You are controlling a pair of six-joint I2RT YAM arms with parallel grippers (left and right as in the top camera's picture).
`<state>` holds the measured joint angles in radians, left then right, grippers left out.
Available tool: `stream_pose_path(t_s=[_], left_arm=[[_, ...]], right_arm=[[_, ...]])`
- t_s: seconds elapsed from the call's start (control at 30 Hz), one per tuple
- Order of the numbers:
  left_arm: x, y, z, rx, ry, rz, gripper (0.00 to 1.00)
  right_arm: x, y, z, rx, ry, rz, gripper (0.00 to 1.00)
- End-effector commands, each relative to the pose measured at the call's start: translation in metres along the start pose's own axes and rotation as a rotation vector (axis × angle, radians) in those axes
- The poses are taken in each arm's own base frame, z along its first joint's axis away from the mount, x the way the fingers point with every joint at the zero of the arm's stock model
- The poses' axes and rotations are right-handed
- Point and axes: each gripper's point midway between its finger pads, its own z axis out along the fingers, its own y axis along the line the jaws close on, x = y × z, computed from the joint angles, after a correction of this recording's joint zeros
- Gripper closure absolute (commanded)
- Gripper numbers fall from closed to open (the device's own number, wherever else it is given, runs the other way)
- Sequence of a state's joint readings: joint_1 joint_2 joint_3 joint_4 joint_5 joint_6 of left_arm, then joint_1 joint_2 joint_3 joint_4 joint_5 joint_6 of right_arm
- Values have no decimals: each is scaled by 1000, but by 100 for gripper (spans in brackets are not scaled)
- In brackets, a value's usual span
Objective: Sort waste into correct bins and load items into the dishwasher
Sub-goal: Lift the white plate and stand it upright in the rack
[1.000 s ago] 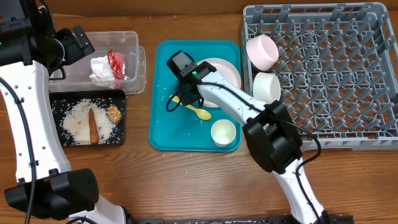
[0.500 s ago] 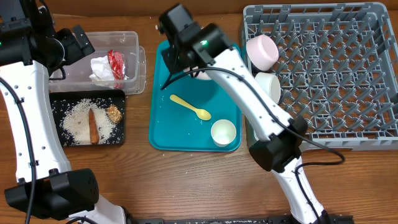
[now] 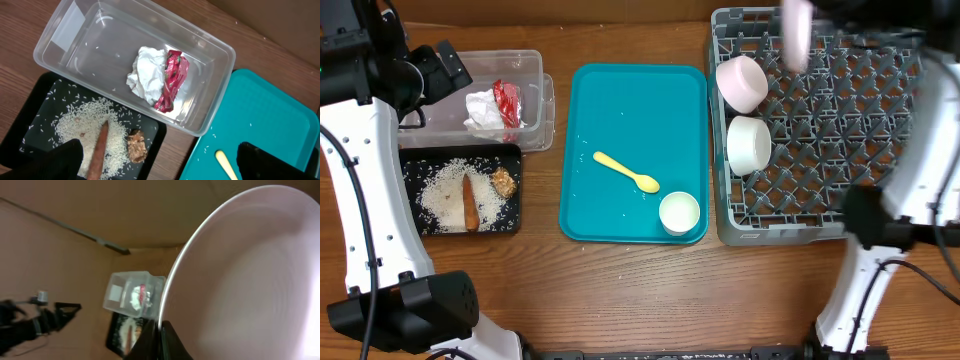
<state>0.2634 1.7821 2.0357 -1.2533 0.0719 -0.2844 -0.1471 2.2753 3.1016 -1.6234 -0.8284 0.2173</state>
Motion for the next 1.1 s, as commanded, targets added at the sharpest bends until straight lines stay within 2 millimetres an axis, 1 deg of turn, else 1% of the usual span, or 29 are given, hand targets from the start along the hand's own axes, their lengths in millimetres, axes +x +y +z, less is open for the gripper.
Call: stream_pose_path(t_s=[0.0,0.07,0.1,0.17,0.23,0.33,0.37,0.4,0.47,0.6,0.67,0.77,0.9,0.97,1.0,1.03,1.07], left_arm=[[-3,-6,-8,17,-21,23,0],[-3,-6,-8,17,-20,23,0],[-3,-6,-8,17,-20,23,0],[-3,-6,-8,17,-21,23,0],[-3,-6,-8,17,-21,23,0],[-3,-6,-8,17,-21,23,0],[-3,-6,-8,17,-21,23,0],[-3,-6,-8,17,-21,23,0],[-3,-6,-8,17,-21,23,0],[-3,-6,-8,17,-21,23,0],[-3,-6,-8,16,-20,23,0],[-3,-6,-8,17,-21,23,0],[-3,-6,-8,17,-21,23,0],[-3,-6,-8,16,-20,23,0],[-3,-6,-8,17,-20,24,0],[-3,-6,-8,18,-20,24,0],[-3,-6,-8,17,-20,24,0]], right_arm=[[6,6,-21,-253,60,3,96],[7,-9,-23,-301,76,24,96],[8,-18,-20,-364,94,48,96],[12,-29,-12,-404,112,67,96],[27,-61,9,-401,158,113,96],[45,-96,28,-334,207,139,96],[55,-114,37,-279,236,140,96],[59,-122,40,-256,249,134,96],[62,-129,43,-238,254,129,96],[56,-131,44,-237,233,94,96],[56,-138,47,-205,237,84,96],[62,-153,51,-153,259,89,96],[71,-164,58,-151,275,114,96],[78,-172,63,-148,287,132,58],[81,-175,65,-148,293,142,47],[81,-176,65,-148,294,151,40],[80,-175,65,-145,292,166,37]])
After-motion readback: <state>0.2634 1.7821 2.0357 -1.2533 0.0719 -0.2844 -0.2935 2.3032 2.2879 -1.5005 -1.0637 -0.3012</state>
